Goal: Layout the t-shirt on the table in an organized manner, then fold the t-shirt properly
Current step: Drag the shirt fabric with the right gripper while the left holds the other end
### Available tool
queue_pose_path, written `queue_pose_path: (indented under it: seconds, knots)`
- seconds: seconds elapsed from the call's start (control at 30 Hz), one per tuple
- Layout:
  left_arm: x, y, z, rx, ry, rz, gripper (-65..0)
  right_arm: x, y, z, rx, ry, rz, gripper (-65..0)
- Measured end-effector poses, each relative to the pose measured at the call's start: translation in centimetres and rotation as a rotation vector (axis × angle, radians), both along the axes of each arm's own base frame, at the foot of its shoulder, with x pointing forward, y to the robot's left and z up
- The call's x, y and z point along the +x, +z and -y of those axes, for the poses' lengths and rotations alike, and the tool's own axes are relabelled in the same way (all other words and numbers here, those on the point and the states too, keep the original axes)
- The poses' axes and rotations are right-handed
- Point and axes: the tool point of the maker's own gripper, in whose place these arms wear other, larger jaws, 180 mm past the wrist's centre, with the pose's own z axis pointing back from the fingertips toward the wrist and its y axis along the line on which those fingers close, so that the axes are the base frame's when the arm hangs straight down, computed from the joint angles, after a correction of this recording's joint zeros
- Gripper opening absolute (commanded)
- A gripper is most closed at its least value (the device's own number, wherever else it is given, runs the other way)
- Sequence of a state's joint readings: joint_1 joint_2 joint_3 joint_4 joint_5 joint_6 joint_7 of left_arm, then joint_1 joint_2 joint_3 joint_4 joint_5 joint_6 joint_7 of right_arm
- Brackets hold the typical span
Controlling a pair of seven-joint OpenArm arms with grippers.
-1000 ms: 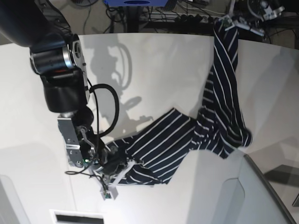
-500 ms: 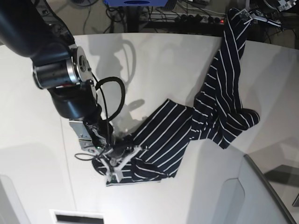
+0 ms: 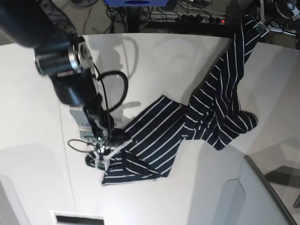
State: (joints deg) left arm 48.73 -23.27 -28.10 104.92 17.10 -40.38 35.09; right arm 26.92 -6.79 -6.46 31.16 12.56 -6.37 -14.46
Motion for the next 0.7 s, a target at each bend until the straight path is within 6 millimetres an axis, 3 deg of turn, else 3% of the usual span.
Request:
queue_pose_path:
  seconds: [0.17,0.37,0.57,0.63,0.7]
  knots:
    - [0.8,-1.2,-1.8,0.004,0.074,0.011,-65.0,-3.4,0.6,3.4,-0.145,-0.053,-0.041,-64.8]
    - [3.0,-2.5,-2.8,-0.001,0.133,0.04,-65.0,-6.7,2.0,5.3,-0.143,-0.124,-0.085,-64.8]
    - [6.5,-2.9,-3.7,-0.014,0.176,0.106,-65.0,-5.3,8.0,6.6,-0.146,-0.116,0.105,-64.2]
    - [7.1,-2.6,-4.1,-0.007,0.171,0.115,-65.0,-4.4,10.1,5.3,-0.136,-0.018,0.176,-63.8]
    - [7.4,-2.4,-4.3,0.003,0.169,0.119,-65.0,-4.0,10.9,3.7,-0.118,0.085,0.206,-58.7]
